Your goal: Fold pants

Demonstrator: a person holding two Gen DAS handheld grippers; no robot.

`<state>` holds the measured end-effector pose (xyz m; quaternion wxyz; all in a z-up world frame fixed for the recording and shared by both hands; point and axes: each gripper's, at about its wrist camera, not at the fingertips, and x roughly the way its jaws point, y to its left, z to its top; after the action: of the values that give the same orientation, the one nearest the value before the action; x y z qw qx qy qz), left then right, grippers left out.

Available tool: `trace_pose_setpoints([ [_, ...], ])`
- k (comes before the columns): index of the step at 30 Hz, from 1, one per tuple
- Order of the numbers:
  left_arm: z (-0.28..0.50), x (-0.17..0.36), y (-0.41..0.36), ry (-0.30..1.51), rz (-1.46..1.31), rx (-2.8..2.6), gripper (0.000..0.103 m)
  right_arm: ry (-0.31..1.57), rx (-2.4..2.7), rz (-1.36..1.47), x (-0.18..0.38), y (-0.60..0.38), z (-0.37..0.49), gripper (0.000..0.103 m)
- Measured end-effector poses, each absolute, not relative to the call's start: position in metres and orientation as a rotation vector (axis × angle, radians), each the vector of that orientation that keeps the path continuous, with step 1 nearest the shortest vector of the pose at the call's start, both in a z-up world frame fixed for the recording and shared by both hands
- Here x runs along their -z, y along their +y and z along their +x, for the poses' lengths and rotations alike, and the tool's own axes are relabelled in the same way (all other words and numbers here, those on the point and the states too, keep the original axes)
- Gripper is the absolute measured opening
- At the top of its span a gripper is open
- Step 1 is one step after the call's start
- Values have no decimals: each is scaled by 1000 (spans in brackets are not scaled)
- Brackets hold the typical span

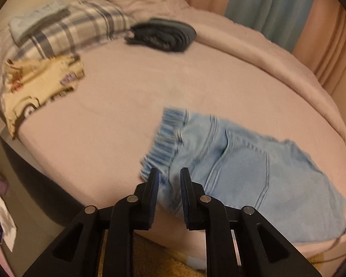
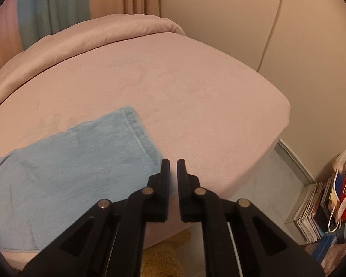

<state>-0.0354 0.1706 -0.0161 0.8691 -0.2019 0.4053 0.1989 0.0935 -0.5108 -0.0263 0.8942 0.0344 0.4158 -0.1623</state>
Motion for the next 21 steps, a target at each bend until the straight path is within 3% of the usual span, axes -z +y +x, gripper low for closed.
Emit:
trace_pose_setpoints([
  [7,-14,14,156,802,-413,-243,16,897,163,82,27,-473,90,8],
  [12,15,60,171,964,-491,-249,15,1016,163,13,59,-454,96,7],
  [18,5,70,175,940,-481,-255,8,1029,178,48,69,-465,93,1],
  [21,1,63,174,933,-488,-251,8,1065,195,49,62,-455,102,12],
])
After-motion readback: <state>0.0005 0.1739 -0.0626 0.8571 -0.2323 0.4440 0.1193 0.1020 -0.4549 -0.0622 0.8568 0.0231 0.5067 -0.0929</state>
